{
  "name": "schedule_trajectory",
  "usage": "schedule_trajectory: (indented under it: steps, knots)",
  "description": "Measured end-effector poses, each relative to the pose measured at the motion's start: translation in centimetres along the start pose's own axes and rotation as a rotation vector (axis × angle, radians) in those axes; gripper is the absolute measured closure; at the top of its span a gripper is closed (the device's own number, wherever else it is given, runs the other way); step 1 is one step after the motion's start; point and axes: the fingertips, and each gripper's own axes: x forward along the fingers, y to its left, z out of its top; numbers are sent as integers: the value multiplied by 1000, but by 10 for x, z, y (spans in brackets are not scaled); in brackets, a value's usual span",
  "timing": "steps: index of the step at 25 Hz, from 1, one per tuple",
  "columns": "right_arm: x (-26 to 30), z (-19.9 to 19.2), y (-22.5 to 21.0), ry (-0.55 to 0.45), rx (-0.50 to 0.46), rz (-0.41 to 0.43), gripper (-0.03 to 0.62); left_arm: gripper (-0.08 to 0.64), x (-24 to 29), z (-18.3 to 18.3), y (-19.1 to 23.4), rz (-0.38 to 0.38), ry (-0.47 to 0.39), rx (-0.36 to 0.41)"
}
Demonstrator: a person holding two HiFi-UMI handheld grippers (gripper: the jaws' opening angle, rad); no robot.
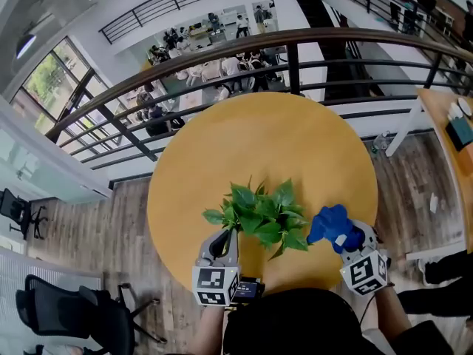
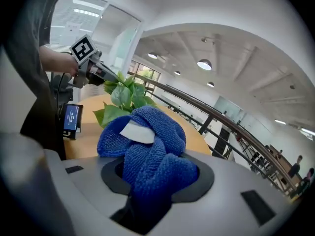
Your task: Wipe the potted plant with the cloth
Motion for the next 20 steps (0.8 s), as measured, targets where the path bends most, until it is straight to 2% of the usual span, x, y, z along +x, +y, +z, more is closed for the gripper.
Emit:
schedule_trajectory:
  steps: [3,5,8,12,14,16,20]
  knots:
    - [-9,-3,-5,-10,55,-14,431,557,0,3,-1,4,-13,9]
    - [-13,8,-5,-53,99,-18,431,557,0,3,-1,5,-16,15]
    - [-21,43,-4,-172,144,-17,431,557,-2,5,1,14,-19,18]
    - [-41,98,-8,-349,115,-47,431,557,-6,7,-3,1,-45,7]
    - [-49,117,-11,-414,134,-46,431,558,-5,10,-7,-14,-59,-2]
    - [-44,119,-4,-402,135,-9,431,557,-3,13,-9,-28,-69,-2]
    - [-15,78,35,-226,58,66,431,557,-5,19,-14,-66,-83,-1]
